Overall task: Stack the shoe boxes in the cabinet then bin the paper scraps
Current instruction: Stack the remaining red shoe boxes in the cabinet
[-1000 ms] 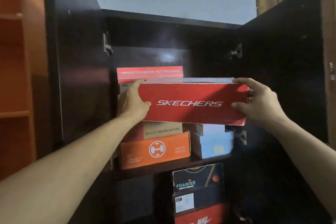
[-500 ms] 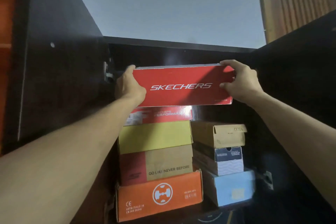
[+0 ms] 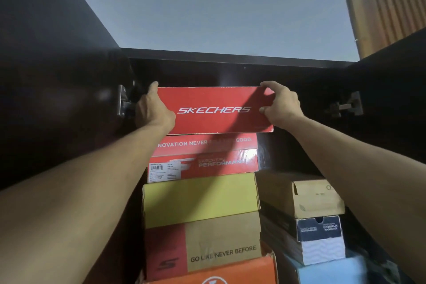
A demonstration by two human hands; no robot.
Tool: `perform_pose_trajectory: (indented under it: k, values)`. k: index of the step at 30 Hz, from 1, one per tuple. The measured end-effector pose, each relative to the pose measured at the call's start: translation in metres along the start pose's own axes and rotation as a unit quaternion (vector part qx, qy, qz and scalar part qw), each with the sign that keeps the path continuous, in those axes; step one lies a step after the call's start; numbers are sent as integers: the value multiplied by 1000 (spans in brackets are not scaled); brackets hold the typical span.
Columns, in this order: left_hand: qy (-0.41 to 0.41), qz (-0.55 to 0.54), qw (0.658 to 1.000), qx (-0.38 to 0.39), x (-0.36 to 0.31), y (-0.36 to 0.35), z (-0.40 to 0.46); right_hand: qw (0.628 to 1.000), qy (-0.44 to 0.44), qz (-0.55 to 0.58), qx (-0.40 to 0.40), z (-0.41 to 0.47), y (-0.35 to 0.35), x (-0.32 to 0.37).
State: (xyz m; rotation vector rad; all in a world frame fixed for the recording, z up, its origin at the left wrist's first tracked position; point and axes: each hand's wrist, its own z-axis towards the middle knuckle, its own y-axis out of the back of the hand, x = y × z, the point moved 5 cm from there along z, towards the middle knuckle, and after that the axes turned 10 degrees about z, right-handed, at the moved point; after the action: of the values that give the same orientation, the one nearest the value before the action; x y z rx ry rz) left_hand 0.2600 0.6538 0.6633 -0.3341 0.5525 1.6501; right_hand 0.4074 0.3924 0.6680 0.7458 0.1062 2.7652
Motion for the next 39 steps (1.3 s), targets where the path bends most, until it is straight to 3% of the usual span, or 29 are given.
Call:
perform_pose_trajectory:
  k: [4, 12, 17, 20, 25, 30, 35, 39]
  values:
    - [-12, 11, 1000, 3, 8, -10, 12, 1000, 9, 0, 3, 20, -23, 1]
    - [-116, 86, 975, 169, 26, -40, 8, 999, -20, 31, -24, 19, -52, -28]
    - [-243, 255, 929, 116, 34, -50, -19, 999, -21, 35, -36, -2, -65, -46]
    - [-307, 291, 900, 109, 38, -57, -38, 999, -20, 46, -3, -11, -77, -51]
    - [-300, 316, 886, 156, 47, -66, -49, 995, -23, 10, 94, -23, -96, -54]
    - [-279, 320, 890, 165, 47, -68, -55, 988, -38, -52, 139, -28, -100, -59]
    - [-242, 323, 904, 144, 39, -73, -65, 989, -32, -29, 144, -42, -80, -55]
    - [-258, 326, 897, 149, 23, -63, -92, 988, -39, -83, 126, -69, -31, -47]
